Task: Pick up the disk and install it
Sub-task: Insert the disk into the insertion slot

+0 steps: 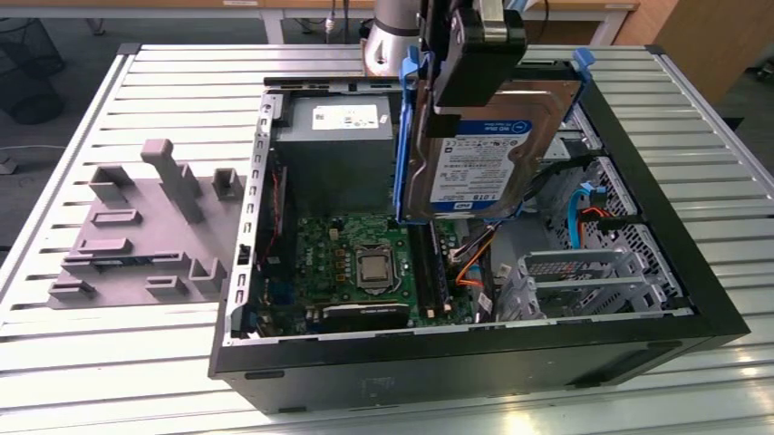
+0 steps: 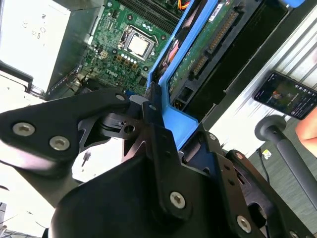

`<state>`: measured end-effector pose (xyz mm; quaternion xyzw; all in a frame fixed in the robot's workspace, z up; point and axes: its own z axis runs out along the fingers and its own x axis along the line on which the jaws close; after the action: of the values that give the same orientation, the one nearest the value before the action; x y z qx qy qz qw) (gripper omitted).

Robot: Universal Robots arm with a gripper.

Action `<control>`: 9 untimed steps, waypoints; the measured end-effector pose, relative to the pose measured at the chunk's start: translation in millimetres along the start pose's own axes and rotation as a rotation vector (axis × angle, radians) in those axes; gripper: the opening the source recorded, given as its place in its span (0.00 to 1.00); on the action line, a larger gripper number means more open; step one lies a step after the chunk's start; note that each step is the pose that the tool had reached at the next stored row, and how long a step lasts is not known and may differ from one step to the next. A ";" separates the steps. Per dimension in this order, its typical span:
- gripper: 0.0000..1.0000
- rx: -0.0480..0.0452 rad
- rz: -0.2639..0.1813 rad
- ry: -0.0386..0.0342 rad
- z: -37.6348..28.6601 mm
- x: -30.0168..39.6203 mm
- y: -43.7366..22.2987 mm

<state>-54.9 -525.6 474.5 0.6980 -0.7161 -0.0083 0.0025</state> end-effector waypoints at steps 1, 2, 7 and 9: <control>0.36 0.0000 0.000 0.0000 0.0 0.0 0.0; 0.36 0.0000 0.000 0.0000 0.0 0.0 0.0; 0.36 0.0000 0.000 0.0000 0.0 0.4 -0.1; 0.36 0.0000 0.000 0.0000 0.0 1.1 -0.1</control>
<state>-54.8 -526.6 474.5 0.6980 -0.7161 -0.0083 0.0025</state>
